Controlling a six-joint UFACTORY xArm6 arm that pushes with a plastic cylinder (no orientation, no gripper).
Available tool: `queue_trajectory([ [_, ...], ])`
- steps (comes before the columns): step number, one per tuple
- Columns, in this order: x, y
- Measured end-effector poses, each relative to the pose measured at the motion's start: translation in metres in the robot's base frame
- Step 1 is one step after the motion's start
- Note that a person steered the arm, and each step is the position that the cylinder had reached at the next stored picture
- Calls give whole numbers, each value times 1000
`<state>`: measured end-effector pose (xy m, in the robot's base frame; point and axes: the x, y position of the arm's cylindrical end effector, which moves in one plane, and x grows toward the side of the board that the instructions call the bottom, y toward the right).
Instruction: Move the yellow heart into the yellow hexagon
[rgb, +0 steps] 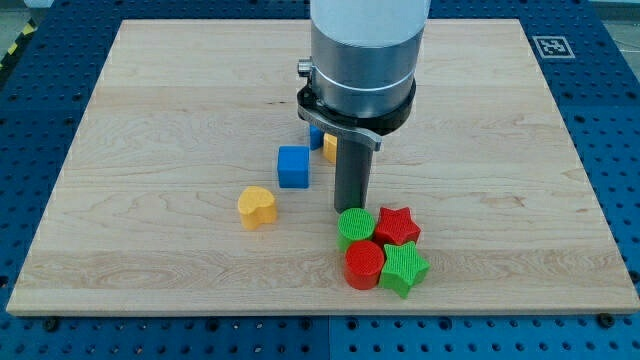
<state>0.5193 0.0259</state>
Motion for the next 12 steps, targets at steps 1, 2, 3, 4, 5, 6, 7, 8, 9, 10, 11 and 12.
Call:
queue_trajectory([
  [1, -18, -20],
  [2, -22, -42],
  [3, -20, -43],
  [4, -14, -59],
  [5, -24, -94],
  [6, -59, -95],
  [7, -80, -88],
  [8, -78, -93],
  [9, -76, -97],
  [10, -79, -139],
  [11, -51, -168],
  [12, -6, -169],
])
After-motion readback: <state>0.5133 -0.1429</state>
